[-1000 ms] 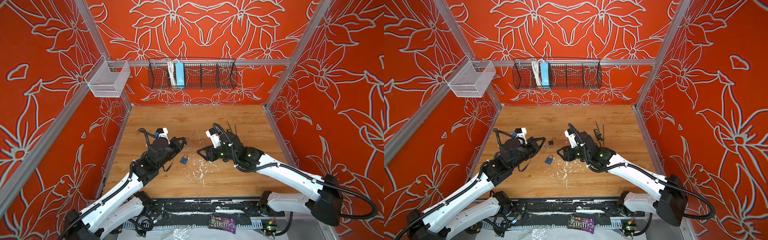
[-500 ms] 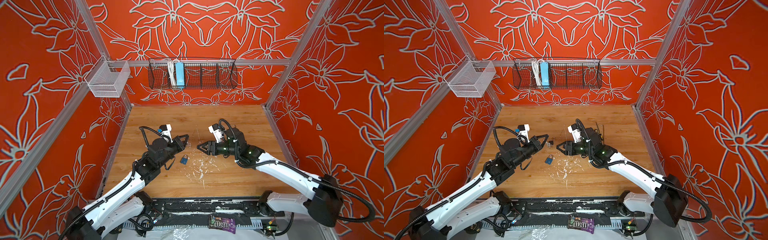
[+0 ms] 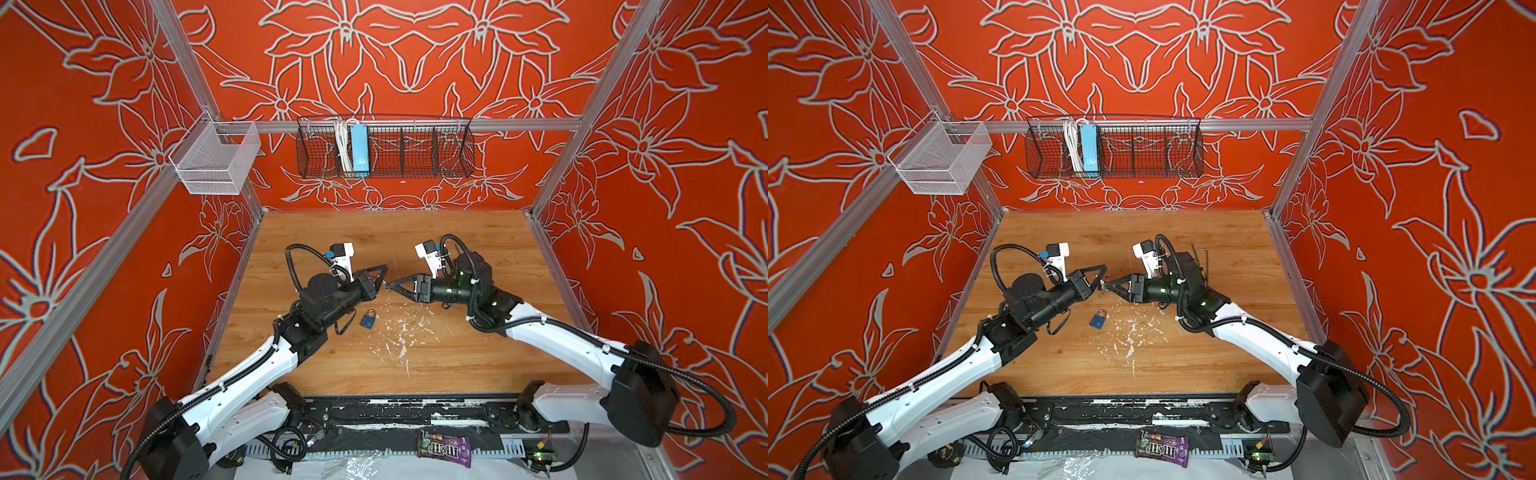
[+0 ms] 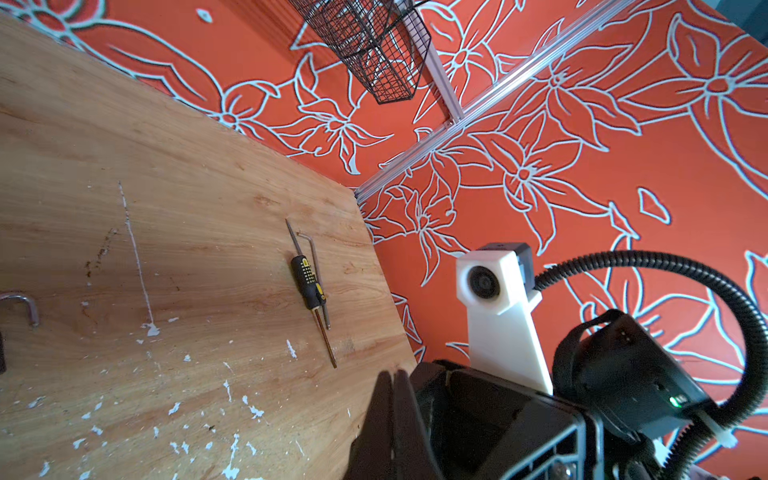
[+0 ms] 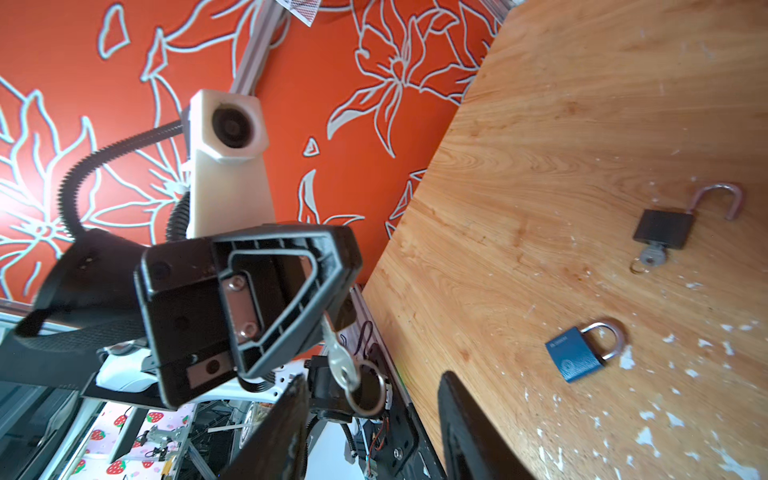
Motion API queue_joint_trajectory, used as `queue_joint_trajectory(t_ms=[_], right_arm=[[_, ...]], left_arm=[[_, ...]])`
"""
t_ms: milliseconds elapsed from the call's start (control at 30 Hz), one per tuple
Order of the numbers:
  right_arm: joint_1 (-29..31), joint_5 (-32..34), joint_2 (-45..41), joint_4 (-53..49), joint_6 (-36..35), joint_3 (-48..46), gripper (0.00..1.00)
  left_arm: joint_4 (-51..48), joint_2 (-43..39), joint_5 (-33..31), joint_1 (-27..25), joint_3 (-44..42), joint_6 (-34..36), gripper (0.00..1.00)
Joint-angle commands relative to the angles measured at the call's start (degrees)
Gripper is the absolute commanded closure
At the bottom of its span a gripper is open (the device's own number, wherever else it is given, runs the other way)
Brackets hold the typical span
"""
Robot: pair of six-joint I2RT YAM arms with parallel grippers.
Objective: Unlock with the key
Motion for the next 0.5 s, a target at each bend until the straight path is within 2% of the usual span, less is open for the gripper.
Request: queue_joint_trajectory(t_ms=[0,233,467], right_arm=[[-0.32,-2.96,0.33,5.38,1.44,-0.48,0.52],[-0.37,-6.14,0.99,9.80,2.54,-1.82,0.63],[-0.48,-7.37,1.48,12.88,4.00,-3.26,0.68]], left_arm=[[4.17,0.26,2.07,0.20,0.76,1.95,1.00],[5.39,2.83,3.35,0.20,1.52,1.82,1.00],[6.74,3.51,4.12,0.20,1.79,1.34,1.00]])
